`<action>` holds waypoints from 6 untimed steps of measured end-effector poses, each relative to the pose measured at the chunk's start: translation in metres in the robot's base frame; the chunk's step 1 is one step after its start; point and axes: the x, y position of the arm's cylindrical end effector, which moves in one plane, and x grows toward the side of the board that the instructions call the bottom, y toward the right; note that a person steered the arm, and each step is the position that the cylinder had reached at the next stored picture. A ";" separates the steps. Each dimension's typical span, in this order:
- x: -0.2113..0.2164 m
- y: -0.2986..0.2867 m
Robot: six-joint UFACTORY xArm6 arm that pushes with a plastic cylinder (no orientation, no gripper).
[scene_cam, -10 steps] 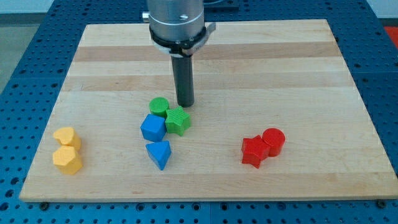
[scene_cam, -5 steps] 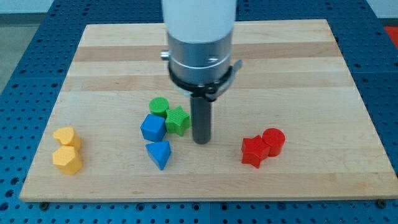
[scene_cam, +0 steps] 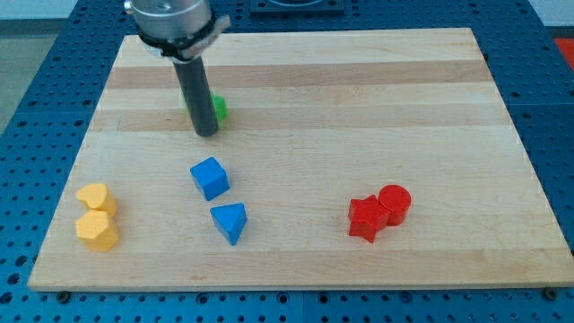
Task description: Push the green blocks towards the top left side of the board
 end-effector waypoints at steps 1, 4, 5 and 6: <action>-0.032 -0.018; -0.003 -0.041; 0.026 0.032; 0.000 0.070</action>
